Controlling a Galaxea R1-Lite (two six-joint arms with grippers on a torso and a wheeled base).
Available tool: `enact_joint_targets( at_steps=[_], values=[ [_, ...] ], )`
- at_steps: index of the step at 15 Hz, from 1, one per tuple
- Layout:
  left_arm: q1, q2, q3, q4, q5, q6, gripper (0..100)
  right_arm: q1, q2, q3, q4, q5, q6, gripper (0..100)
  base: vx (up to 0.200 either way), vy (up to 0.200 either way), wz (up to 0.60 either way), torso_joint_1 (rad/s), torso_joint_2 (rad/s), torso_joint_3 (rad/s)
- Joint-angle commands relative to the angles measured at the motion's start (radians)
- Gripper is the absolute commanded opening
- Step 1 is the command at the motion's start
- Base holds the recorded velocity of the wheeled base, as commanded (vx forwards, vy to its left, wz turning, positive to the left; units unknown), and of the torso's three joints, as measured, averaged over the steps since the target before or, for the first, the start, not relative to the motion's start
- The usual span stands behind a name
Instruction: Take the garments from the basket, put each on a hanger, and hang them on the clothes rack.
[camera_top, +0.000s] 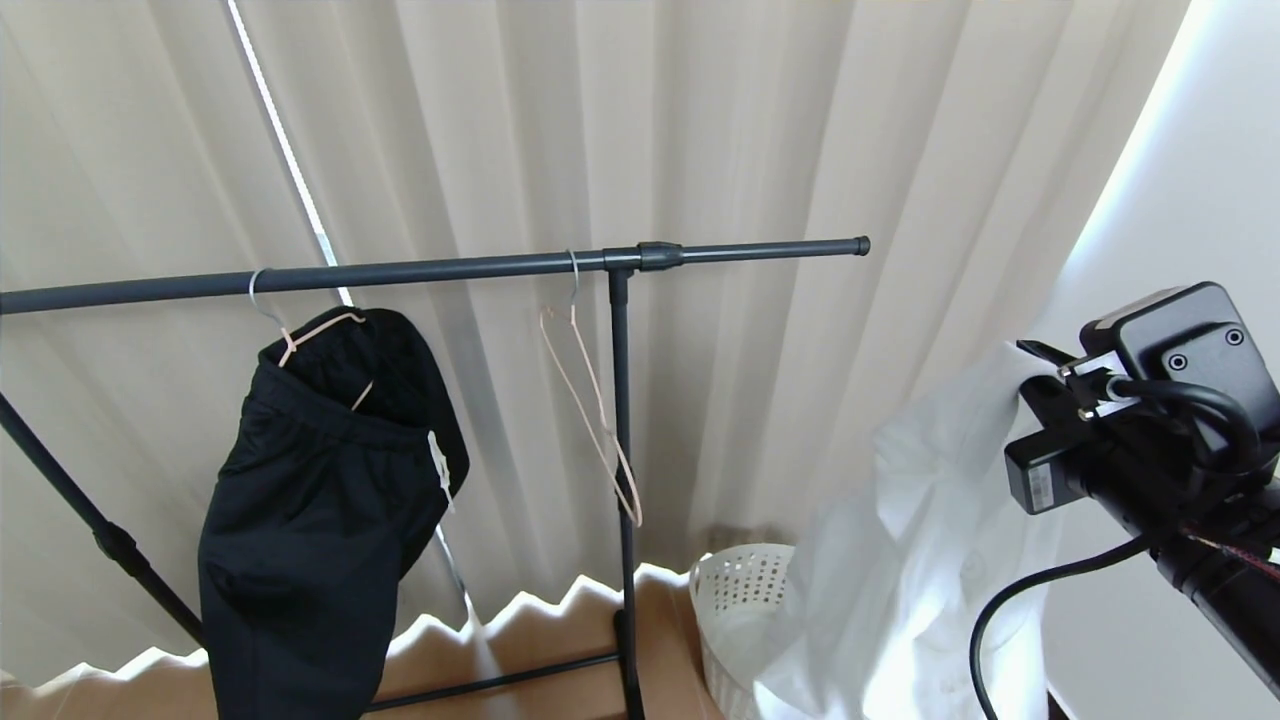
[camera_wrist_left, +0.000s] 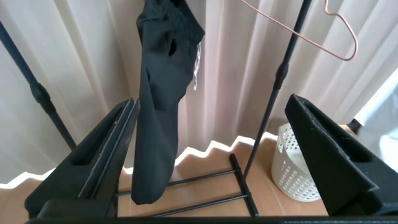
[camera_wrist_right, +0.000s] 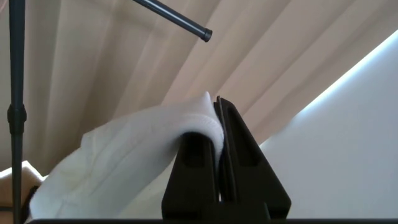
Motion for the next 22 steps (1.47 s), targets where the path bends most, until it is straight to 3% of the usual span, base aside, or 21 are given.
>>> enact_joint_targets(
  at_steps=[1, 3, 4, 6, 7, 8, 9, 10, 11, 12, 13, 15, 17, 19, 22],
  values=[
    [0.0, 0.003, 0.0, 0.001, 0.0, 0.004, 100, 0.001, 0.004, -0.003, 0.006, 0.001, -0.002, 0, 0.0, 0.0, 0.0, 0.0, 0.0, 0.0],
    [0.012, 0.015, -0.011, 0.017, 0.009, 0.055, 100, 0.003, 0.018, -0.044, 0.057, -0.001, 0.012, 0, 0.0, 0.0, 0.0, 0.0, 0.0, 0.0],
    [0.026, 0.066, -0.046, 0.032, 0.005, 0.063, 100, 0.003, 0.018, -0.074, 0.112, -0.001, 0.059, 0, 0.0, 0.0, 0.0, 0.0, 0.0, 0.0],
    [0.054, 0.293, -0.179, 0.046, 0.0, -0.014, 100, 0.003, 0.007, -0.173, 0.356, -0.002, 0.213, 0, 0.0, 0.0, 0.0, 0.0, 0.0, 0.0],
    [0.052, 0.5, -0.291, 0.047, 0.0, -0.077, 100, 0.003, -0.023, -0.328, 0.739, 0.001, 0.401, 0, 0.0, 0.0, 0.0, 0.0, 0.0, 0.0],
    [0.046, 0.597, -0.331, 0.047, 0.0, -0.082, 100, 0.004, -0.028, -0.448, 0.991, 0.01, 0.536, 0, 0.0, 0.0, 0.0, 0.0, 0.0, 0.0],
    [0.023, 0.673, -0.357, 0.047, 0.0, -0.095, 100, 0.009, -0.03, -0.558, 1.194, 0.068, 0.668, 0, 0.0, 0.0, 0.0, 0.0, 0.0, 0.0],
    [-0.04, 0.752, -0.39, 0.049, 0.003, -0.129, 100, 0.009, -0.033, -0.658, 1.352, 0.185, 0.763, 0, 0.0, 0.0, 0.0, 0.0, 0.0, 0.0],
    [-0.09, 0.801, -0.425, 0.064, 0.009, -0.172, 100, 0.007, -0.033, -0.709, 1.419, 0.265, 0.803, 0, 0.0, 0.0, 0.0, 0.0, 0.0, 0.0],
    [-0.153, 0.867, -0.505, 0.139, 0.017, -0.244, 100, 0.003, -0.033, -0.733, 1.442, 0.331, 0.837, 0, 0.0, 0.0, 0.0, 0.0, 0.0, 0.0],
    [-0.247, 0.945, -0.617, 0.25, 0.025, -0.339, 100, 0.001, -0.025, -0.733, 1.437, 0.342, 0.846, 0, 0.0, 0.0, 0.0, 0.0, 0.0, 0.0],
    [-0.426, 1.043, -0.724, 0.313, 0.068, -0.464, 100, 0.007, -0.013, -0.736, 1.431, 0.348, 0.848, 0, 0.0, 0.0, 0.0, 0.0, 0.0, 0.0],
    [-0.612, 1.173, -0.762, 0.291, 0.155, -0.502, 100, 0.064, 0.04, -0.733, 1.345, 0.343, 0.895, 0, 0.0, 0.0, 0.0, 0.0, 0.0, 0.0],
    [-0.687, 1.264, -0.773, 0.244, 0.163, -0.533, 100, 0.084, 0.086, -0.735, 1.306, 0.335, 0.928, 0, 0.0, 0.0, 0.0, 0.0, 0.0, 0.0],
    [-0.811, 1.431, -0.804, 0.077, 0.152, -0.539, 100, 0.092, 0.185, -0.736, 1.201, 0.311, 0.964, 0, 0.0, 0.0, 0.0, 0.0, 0.0, 0.0]
  ],
)
